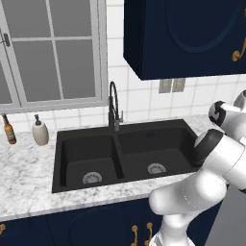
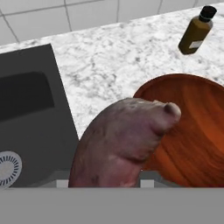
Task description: Pick the potato from the sink and place it in the bowl. Then pick the bowl and place it in the microwave. Then close the microwave door and press the start button.
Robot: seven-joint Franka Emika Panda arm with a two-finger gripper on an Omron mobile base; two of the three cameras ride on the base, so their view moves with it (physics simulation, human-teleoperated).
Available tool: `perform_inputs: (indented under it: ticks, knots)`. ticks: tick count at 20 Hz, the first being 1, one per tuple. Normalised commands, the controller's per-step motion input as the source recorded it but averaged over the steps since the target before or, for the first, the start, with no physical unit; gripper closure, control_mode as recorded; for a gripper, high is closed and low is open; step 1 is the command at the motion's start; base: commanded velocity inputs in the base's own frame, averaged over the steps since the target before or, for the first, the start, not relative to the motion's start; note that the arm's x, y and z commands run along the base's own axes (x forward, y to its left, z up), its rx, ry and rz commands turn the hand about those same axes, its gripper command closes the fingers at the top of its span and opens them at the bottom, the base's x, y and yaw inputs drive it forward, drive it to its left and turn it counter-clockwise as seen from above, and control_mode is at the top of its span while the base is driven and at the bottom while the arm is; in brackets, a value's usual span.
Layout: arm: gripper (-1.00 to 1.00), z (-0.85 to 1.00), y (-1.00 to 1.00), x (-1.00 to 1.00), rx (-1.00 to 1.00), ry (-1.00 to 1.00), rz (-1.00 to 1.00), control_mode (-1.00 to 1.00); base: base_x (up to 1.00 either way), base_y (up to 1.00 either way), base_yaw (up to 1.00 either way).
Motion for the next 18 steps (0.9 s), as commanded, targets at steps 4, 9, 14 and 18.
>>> perform_inputs:
  ticks: [4, 9, 14, 18]
  knots:
    - [1.0, -0.15, -0.39, 0.0, 0.0, 0.03, -0.06, -1.0, 0.0, 0.0, 0.0]
    - [1.0, -0.15, -0.41, 0.0, 0.0, 0.0, -0.07, -1.0, 0.0, 0.0, 0.0]
    - [1.0, -0.22, -0.44, 0.0, 0.0, 0.0, -0.01, -1.0, 0.0, 0.0, 0.0]
    - [1.0, -0.21, -0.36, 0.0, 0.0, 0.0, -0.01, -1.0, 0.0, 0.0, 0.0]
